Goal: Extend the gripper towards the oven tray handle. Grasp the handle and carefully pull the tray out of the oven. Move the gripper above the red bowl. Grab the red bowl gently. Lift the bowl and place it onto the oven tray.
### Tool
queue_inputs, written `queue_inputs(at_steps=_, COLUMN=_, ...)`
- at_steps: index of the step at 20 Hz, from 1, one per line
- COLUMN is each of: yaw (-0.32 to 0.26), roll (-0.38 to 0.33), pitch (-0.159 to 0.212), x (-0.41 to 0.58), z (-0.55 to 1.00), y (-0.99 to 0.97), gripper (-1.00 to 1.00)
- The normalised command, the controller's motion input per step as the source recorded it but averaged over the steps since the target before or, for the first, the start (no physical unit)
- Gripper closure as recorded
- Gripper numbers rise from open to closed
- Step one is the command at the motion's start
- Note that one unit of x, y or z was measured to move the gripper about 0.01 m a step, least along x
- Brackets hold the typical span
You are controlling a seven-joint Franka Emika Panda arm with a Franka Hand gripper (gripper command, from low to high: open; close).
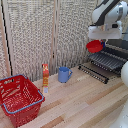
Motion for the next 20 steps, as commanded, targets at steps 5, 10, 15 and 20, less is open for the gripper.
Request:
queue_inputs(at_steps=5, yaw=-0.115, roll=0.012, pitch=0.0, x=0.097, z=-0.11, y=-0.83, gripper=1.0)
queue_inputs(at_steps=10, yaw=-0.103, roll=0.018, pitch=0.001, x=0.264, z=-0.35, y=-0.79, gripper=1.0)
queue_inputs(at_steps=15, yaw=-0.045, roll=0.006, pitch=0.002, x=0.238, z=-0.26, y=-0.42, gripper=1.0)
queue_inputs(at_steps=20, yaw=0.0, roll=0.0, pitch=0.0, x=0.0, z=-0.02, y=-0.01, gripper=-1.0)
